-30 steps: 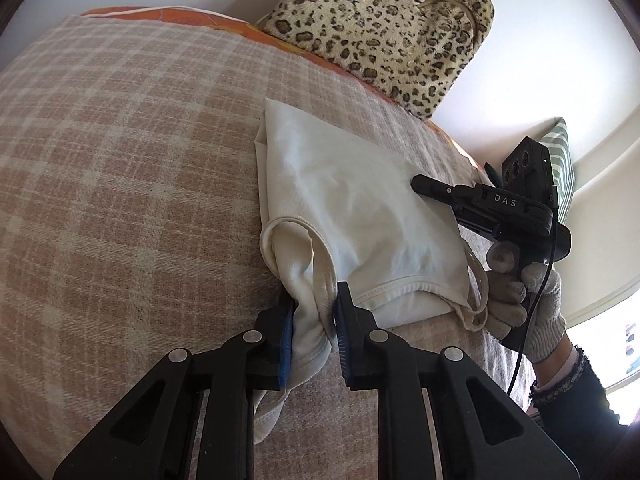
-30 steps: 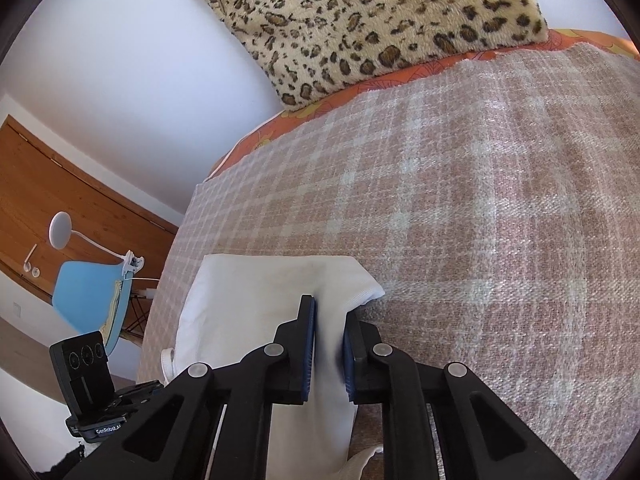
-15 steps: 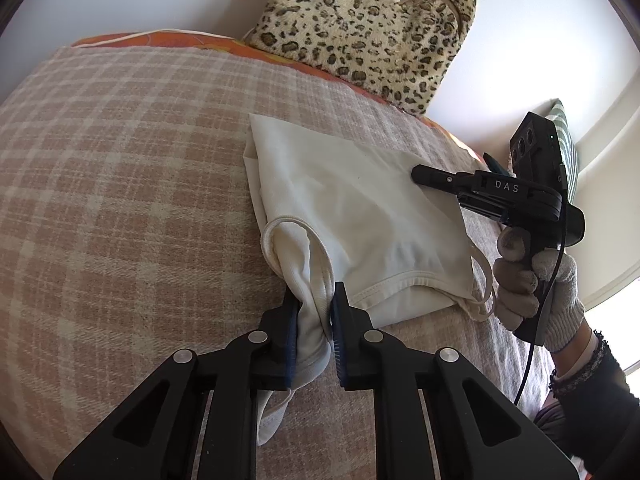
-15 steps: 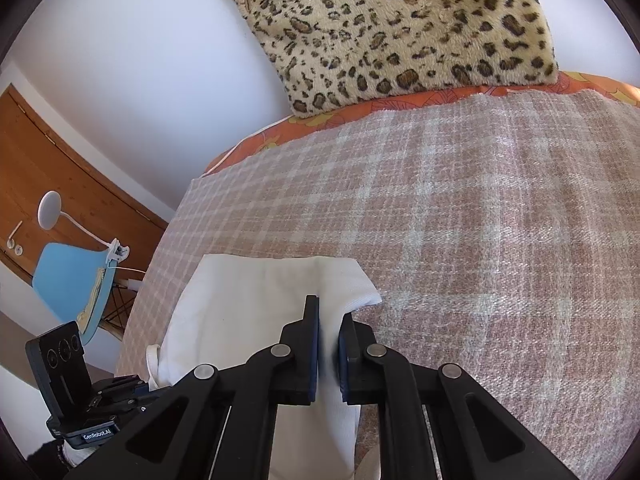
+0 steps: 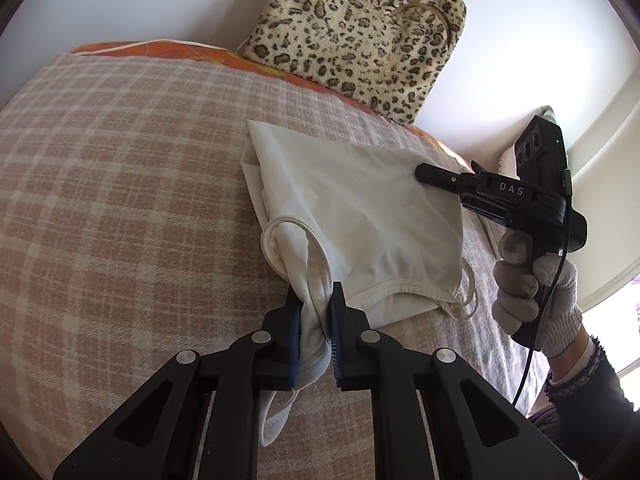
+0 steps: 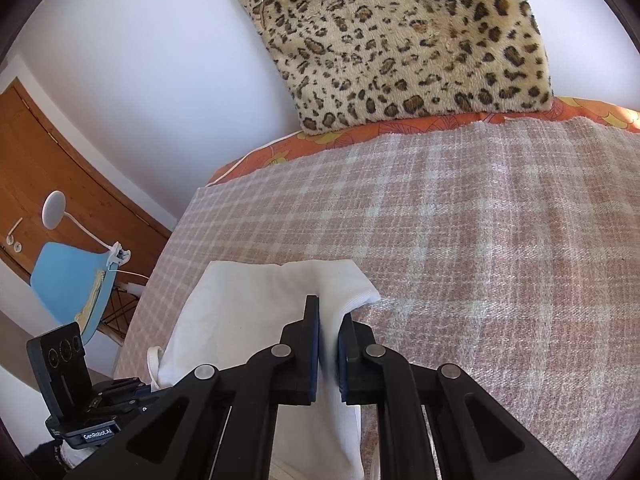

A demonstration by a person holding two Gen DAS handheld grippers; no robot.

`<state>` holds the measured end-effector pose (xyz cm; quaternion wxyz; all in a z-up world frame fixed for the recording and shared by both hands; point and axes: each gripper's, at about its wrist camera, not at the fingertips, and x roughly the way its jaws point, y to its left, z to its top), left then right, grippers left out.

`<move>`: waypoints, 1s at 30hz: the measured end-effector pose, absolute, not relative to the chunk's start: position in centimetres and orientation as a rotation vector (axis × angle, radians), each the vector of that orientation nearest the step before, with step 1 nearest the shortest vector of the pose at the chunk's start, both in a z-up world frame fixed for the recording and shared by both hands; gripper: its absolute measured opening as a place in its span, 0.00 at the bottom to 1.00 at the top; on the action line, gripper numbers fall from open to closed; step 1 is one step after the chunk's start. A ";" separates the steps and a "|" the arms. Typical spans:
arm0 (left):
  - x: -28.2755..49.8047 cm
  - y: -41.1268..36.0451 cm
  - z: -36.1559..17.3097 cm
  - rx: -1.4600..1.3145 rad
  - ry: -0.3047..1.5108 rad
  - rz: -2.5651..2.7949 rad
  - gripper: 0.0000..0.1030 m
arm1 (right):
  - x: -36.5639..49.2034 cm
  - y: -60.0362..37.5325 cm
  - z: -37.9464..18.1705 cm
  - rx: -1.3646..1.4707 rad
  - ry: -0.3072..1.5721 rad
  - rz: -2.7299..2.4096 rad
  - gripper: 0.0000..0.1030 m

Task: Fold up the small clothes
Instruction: 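Lift the folded camisole with both grippers and carry it onto the clothes stack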

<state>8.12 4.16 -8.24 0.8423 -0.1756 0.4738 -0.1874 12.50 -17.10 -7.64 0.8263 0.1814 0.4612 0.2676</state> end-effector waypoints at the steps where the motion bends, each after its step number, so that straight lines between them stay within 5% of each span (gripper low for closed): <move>1: 8.0 4.0 -8.0 -0.370 0.998 -0.398 0.10 | 12.2 -17.1 -7.3 0.383 0.973 0.568 0.05; 30: 2.5 -7.6 0.4 -0.125 0.798 -0.630 0.10 | 3.3 -25.3 3.2 0.369 0.782 0.506 0.05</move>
